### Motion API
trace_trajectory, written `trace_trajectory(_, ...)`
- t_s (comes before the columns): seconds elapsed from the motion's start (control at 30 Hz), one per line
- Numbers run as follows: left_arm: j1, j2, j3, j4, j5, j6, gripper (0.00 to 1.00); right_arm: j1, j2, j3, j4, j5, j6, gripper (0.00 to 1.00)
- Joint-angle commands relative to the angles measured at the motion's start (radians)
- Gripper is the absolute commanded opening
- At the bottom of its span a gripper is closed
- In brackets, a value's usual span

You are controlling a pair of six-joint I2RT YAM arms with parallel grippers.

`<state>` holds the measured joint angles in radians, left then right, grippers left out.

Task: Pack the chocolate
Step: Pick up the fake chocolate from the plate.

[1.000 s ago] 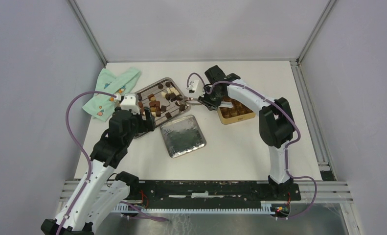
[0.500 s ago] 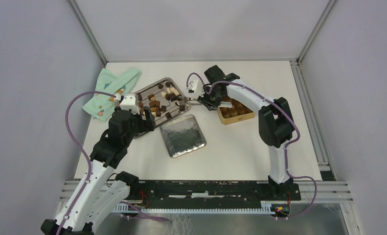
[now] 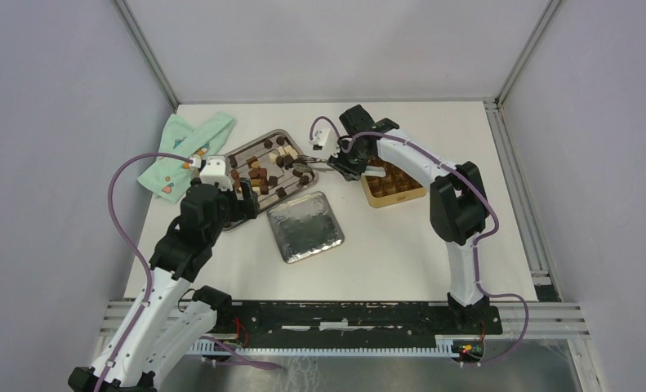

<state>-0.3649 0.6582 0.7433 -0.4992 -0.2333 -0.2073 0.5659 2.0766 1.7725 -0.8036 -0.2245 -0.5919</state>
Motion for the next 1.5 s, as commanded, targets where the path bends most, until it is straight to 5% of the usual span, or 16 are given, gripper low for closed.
trace_trajectory(0.0,0.007,-0.009,0.004,0.038,-0.003,0.048,0.89,0.003,0.031,0.067,0.006,0.015,0.014,0.43)
trace_trajectory(0.87,0.010,-0.006,0.004,0.042,-0.001,0.050,0.89,0.031,0.142,0.176,-0.047,0.010,0.029,0.44)
trace_trajectory(1.27,0.011,-0.006,0.004,0.041,0.003,0.051,0.89,0.034,0.068,0.148,-0.026,-0.009,0.041,0.20)
trace_trajectory(1.47,0.011,-0.011,0.004,0.041,0.000,0.050,0.89,0.033,0.020,0.148,-0.025,-0.064,0.053,0.17)
